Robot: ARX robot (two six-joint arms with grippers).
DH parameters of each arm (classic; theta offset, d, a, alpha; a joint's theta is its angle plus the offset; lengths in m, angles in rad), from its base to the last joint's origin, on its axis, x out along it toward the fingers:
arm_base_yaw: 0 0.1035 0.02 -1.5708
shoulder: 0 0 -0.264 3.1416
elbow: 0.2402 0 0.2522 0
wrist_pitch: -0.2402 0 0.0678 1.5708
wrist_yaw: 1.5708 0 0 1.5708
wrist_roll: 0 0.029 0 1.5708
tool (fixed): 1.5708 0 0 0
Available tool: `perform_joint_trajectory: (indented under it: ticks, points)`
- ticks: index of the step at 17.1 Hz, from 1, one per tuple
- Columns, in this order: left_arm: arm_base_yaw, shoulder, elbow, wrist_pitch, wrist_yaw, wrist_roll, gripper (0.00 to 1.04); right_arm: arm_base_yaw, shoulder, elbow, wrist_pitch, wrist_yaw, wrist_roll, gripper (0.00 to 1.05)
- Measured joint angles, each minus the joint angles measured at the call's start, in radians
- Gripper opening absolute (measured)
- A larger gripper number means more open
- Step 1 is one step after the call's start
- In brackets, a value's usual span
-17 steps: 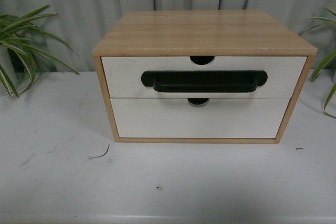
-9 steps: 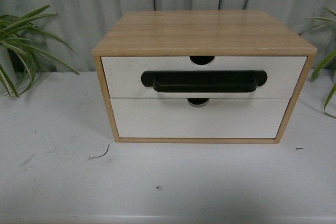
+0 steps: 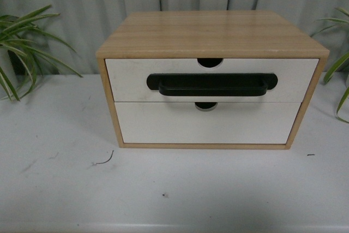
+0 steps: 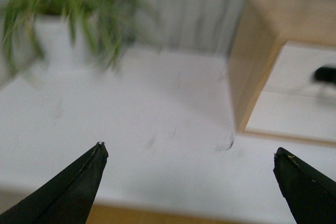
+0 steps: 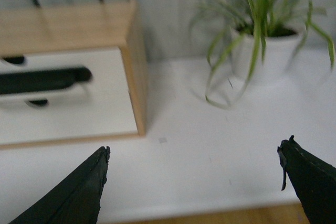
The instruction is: Pull drawer
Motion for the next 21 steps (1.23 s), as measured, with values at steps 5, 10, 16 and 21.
perform_joint_trajectory:
  ticks: [5,10,16,21]
  points:
    - [-0.098,0.704,0.272,0.343,-0.224,-0.214,0.98,0.077,0.801,0.275,0.547,0.062,0.008,0.98]
    - [-0.175,1.319,0.647,0.563,-0.035,-0.125,0.98,0.153,1.420,0.721,0.668,-0.051,-0.218,0.98]
    - [-0.212,1.392,0.788,0.462,0.133,0.040,0.98,0.156,1.489,0.811,0.560,-0.247,-0.491,0.98]
    - [-0.300,1.438,1.003,0.058,0.407,0.468,0.98,0.104,1.498,0.908,0.208,-0.545,-1.076,0.98]
